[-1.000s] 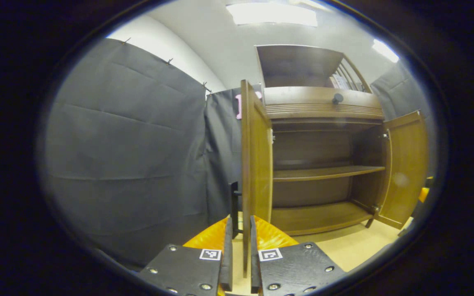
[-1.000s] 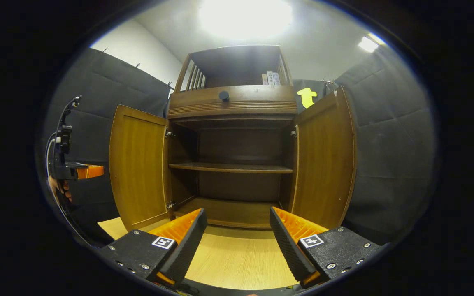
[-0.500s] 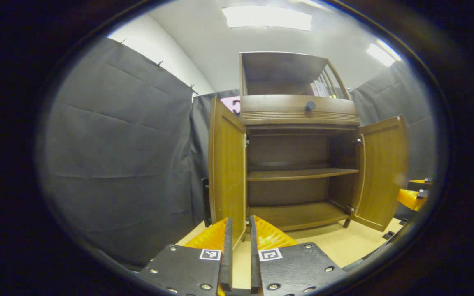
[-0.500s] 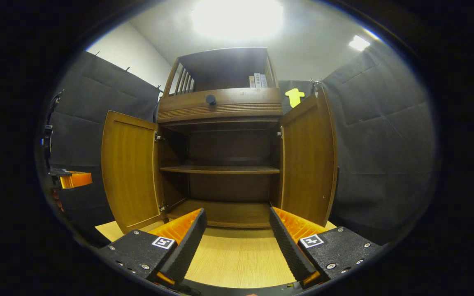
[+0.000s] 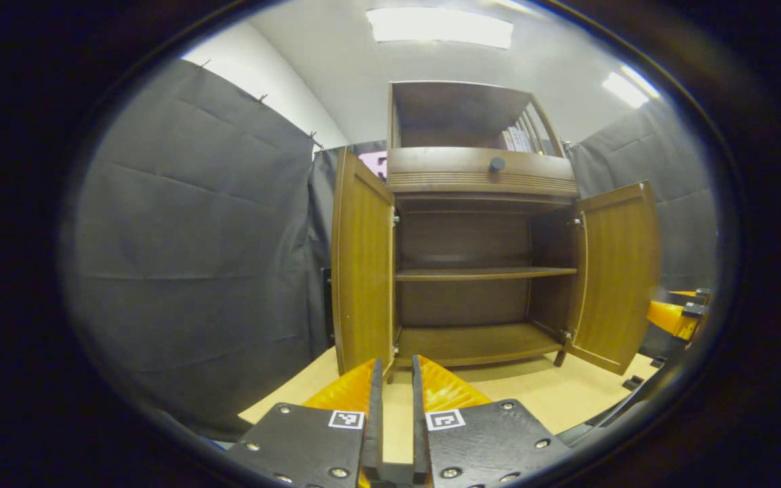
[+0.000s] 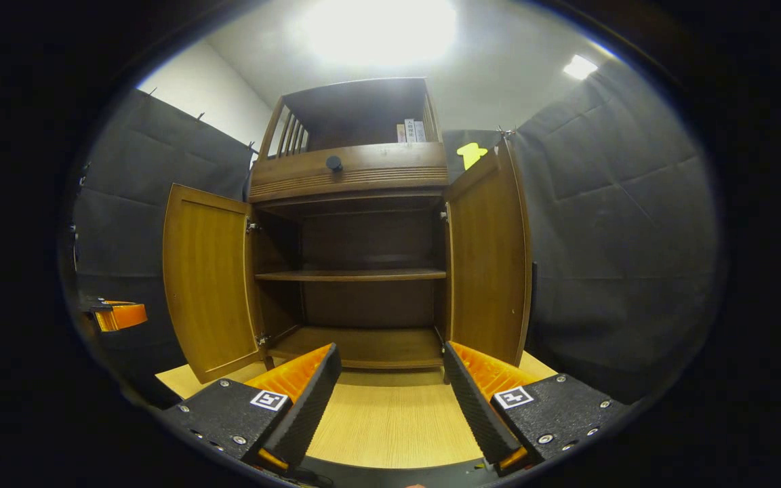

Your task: Open the right door of the double-door shoe cabinet with the right hand, and open the left door with the left hand.

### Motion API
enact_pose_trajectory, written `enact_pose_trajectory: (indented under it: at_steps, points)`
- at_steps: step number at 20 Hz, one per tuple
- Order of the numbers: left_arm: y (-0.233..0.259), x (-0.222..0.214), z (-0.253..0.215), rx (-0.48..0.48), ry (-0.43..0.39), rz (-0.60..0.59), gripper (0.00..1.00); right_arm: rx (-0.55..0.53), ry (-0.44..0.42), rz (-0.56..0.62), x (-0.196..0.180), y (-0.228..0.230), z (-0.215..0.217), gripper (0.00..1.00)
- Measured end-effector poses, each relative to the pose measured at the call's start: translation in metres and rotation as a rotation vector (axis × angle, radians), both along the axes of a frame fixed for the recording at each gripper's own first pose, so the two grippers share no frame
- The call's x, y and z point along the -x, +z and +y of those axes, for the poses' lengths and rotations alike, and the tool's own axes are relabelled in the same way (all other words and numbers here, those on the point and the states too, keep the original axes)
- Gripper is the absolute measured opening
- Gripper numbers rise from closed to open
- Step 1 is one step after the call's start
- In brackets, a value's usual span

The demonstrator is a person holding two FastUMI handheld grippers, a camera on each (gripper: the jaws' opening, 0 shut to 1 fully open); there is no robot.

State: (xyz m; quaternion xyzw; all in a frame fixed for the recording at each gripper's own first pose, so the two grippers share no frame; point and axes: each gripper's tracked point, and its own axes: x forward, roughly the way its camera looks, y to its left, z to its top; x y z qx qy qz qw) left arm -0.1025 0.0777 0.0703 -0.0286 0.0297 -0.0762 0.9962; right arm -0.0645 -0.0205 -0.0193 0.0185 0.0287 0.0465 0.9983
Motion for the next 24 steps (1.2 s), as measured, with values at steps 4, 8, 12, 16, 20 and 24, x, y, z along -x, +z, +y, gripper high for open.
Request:
enact_pose_trajectory:
  at_steps: [4,8,12,16,20,24]
  points:
    - [-0.006,0.004,-0.002,-0.003,0.016,0.028,0.24,-0.005,0.002,0.014,0.001,-0.006,0.002,0.94]
    - [-0.007,0.009,-0.018,-0.012,0.003,0.037,0.51,-0.005,0.003,0.014,-0.001,-0.005,0.004,0.94]
    - [-0.001,0.014,-0.048,-0.033,0.022,0.038,1.0,-0.006,0.0,0.008,-0.003,-0.003,0.004,0.94]
    - [0.028,0.014,-0.068,-0.027,0.032,0.015,1.0,-0.003,-0.006,-0.001,-0.005,-0.001,0.004,0.94]
    - [0.036,0.045,-0.019,-0.033,0.039,0.002,1.0,-0.003,-0.01,0.0,-0.006,-0.001,0.005,0.94]
    - [0.056,0.085,-0.005,-0.04,0.035,-0.015,1.0,-0.003,-0.011,0.001,-0.01,-0.001,0.005,0.94]
